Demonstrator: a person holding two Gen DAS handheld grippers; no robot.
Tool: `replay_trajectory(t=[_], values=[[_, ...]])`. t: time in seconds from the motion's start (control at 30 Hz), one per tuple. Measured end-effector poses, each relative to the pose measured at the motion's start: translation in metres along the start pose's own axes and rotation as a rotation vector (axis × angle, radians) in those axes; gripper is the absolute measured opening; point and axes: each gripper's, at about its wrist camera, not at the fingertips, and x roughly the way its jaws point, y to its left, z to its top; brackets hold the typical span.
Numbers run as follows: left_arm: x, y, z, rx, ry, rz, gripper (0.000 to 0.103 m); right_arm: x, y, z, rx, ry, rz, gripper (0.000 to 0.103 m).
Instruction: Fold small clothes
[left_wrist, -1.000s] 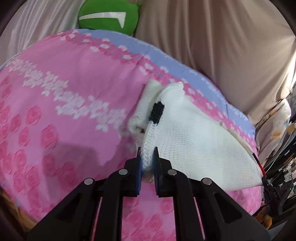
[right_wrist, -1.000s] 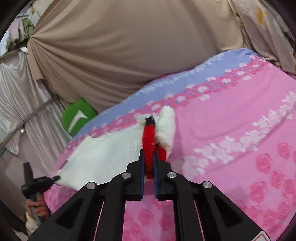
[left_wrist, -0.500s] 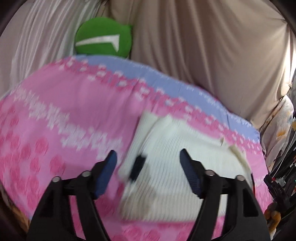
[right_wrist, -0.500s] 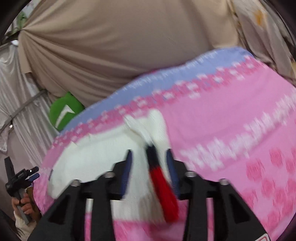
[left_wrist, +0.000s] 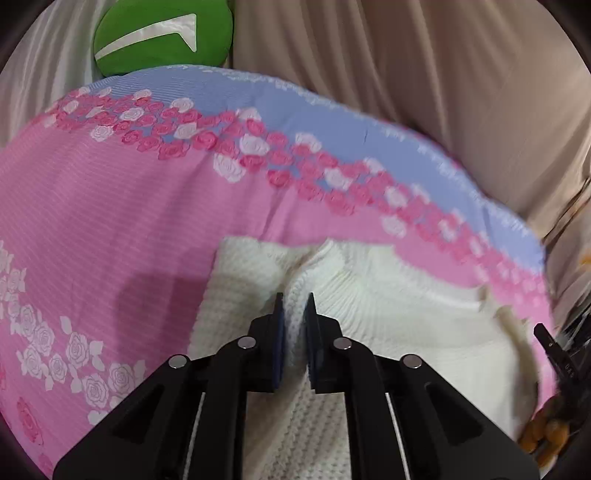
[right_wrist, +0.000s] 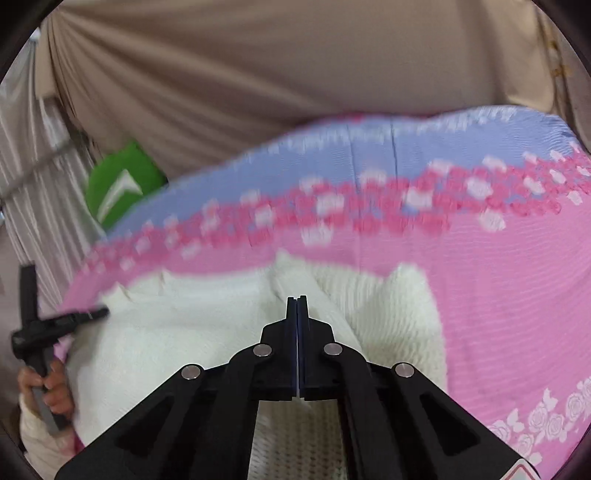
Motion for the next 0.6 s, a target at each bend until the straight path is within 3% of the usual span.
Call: replay_trajectory(t=[0.07, 0.2, 0.23, 0.3, 0.33, 0.4, 0.43, 0.5, 0.53, 0.6], values=[[-0.010, 0.004, 0.005, 0.000, -0.046, 0.016, 0.008, -0.021, -0.010, 0.008, 0.036, -0.075, -0.006, 0.000], [0.014, 0.017, -0.001, -0.019, 0.011, 0.031, 0.008, 0.003, -0.046, 0.003, 0.099, 0.063, -0.098, 0.001], [0.016, 0.018, -0.004, -0.014, -0.003, 0.026, 0.008, 0.001, -0.047, -0.001, 0.102, 0.071, -0.090, 0.010], [0.013, 0.016, -0.008, 0.005, -0.027, 0.031, 0.009, -0.008, -0.032, -0.007, 0.054, 0.034, -0.054, 0.015], [0.013, 0.015, -0.009, 0.007, -0.032, 0.035, 0.009, -0.010, -0.023, -0.009, 0.023, 0.032, -0.051, 0.039], [0.015, 0.016, -0.010, 0.004, -0.040, 0.032, 0.010, -0.006, -0.001, -0.010, -0.065, 0.031, -0.056, 0.077], [0.015, 0.016, -0.010, 0.002, -0.042, 0.030, 0.010, -0.002, 0.005, -0.011, -0.096, 0.037, -0.061, 0.079], [0.015, 0.018, -0.010, -0.004, -0.045, 0.020, 0.010, 0.023, 0.014, -0.016, -0.150, 0.121, -0.085, 0.078], [0.014, 0.019, -0.010, -0.009, -0.046, 0.014, 0.010, 0.039, 0.015, -0.019, -0.162, 0.170, -0.114, 0.060], [0.012, 0.022, -0.010, -0.023, -0.051, 0.001, 0.009, 0.053, 0.009, -0.023, -0.129, 0.235, -0.134, 0.010]])
